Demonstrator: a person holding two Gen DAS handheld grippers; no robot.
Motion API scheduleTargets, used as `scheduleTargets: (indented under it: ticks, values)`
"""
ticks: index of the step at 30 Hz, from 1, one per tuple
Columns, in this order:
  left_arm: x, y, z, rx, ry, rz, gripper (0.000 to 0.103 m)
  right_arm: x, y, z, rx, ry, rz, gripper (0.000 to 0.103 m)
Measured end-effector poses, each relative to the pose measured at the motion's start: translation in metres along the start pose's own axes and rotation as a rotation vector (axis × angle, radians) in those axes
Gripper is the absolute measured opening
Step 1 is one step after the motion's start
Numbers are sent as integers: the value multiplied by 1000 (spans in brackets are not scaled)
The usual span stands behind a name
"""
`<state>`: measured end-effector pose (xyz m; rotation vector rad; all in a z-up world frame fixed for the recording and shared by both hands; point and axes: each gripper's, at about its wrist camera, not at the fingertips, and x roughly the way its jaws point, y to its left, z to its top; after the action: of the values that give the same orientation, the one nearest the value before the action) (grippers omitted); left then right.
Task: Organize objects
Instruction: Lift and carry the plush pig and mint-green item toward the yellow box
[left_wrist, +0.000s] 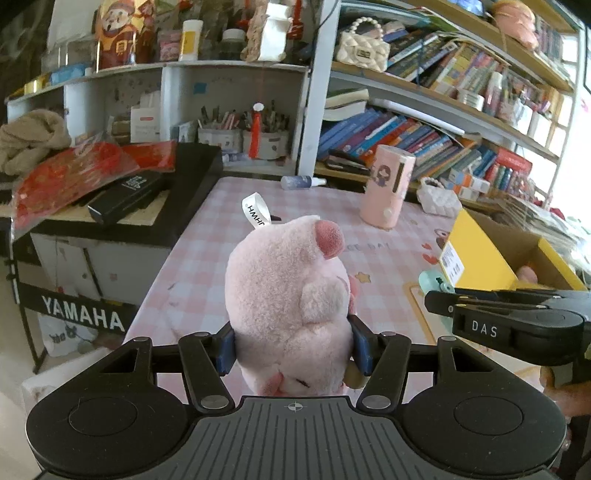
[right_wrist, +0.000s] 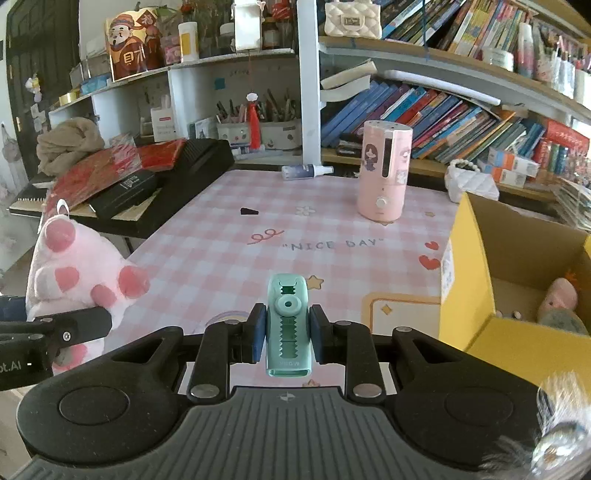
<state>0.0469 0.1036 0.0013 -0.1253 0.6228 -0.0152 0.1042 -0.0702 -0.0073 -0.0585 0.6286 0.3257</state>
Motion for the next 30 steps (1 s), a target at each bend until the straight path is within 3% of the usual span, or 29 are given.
scheduleTargets:
  ticks: [17,30]
  values:
    - [-44,-20,-45,119,50,-84,58,-59,12,-61,81,36,-32,23]
    - [-41,-66,-53,244,72,-249,58,-99,-24,-94,215,42,-187,23]
